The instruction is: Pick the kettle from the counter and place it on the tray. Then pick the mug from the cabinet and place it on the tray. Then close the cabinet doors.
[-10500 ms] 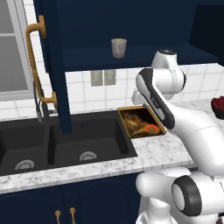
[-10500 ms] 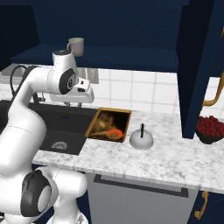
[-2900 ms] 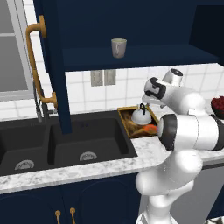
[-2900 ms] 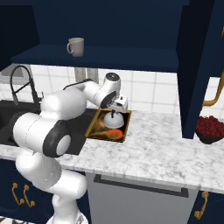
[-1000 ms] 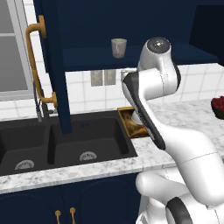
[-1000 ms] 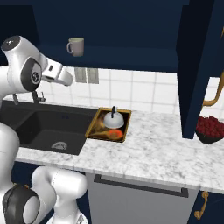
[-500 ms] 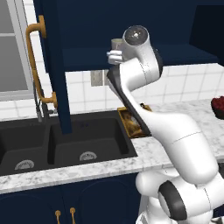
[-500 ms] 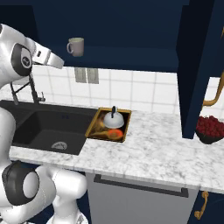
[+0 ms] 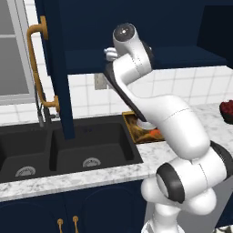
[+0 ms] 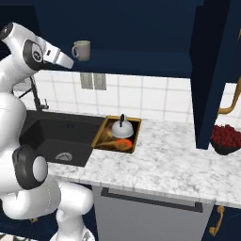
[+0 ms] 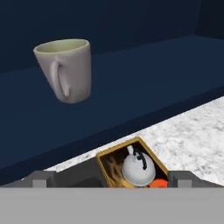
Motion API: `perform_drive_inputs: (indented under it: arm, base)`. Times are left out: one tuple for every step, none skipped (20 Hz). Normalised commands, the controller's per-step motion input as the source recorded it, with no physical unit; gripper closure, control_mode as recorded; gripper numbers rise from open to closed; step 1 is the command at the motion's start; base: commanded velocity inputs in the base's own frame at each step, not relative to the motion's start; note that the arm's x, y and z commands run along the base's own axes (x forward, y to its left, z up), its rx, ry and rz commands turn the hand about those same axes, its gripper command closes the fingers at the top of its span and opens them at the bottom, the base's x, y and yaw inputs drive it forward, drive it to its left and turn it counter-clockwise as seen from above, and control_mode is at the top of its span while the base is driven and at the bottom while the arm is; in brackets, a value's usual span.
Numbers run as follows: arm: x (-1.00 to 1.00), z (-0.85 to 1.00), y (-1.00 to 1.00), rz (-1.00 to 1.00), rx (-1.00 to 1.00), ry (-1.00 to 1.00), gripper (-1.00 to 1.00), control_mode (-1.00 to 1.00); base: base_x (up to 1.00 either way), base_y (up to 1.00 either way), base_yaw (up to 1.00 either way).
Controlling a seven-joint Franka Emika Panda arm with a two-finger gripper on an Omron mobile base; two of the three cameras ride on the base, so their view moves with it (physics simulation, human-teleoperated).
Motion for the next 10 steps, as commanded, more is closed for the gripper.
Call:
perform_drive_inputs:
  arm:
    - [0.48,0.00,0.00,-0.10,0.00,0.07,-1.00,-1.00]
    - [0.43,0.02,0.00,-0.10,0.00,0.08,-1.00,-1.00]
    - [0.41,0.01,0.00,-0.10,0.00,0.09,-1.00,-1.00]
    - [0.42,0.00,0.00,-0.10,0.00,0.07,-1.00,-1.00]
    - [0.42,0.00,0.00,-0.11,0.00,0.06,-1.00,-1.00]
    - [0.43,0.00,0.00,-0.11,0.00,0.05,-1.00,-1.00]
    - [0.42,0.00,0.00,-0.12,0.00,0.02,-1.00,-1.00]
    - [0.44,0.00,0.00,-0.12,0.00,0.02,-1.00,-1.00]
    - [0.45,0.00,0.00,-0.12,0.00,0.00,-1.00,-1.00]
    - [0.44,0.00,0.08,-0.13,0.00,0.00,-1.00,-1.00]
  base:
    - [0.00,0.00,0.00]
    - [0.00,0.00,0.00]
    - [0.00,0.00,0.00]
    - [0.00,0.00,0.00]
    - [0.00,0.00,0.00]
    - [0.00,0.00,0.00]
    - [0.00,0.00,0.00]
    - [0.00,0.00,0.00]
    - [0.00,0.00,0.00]
    - [0.00,0.00,0.00]
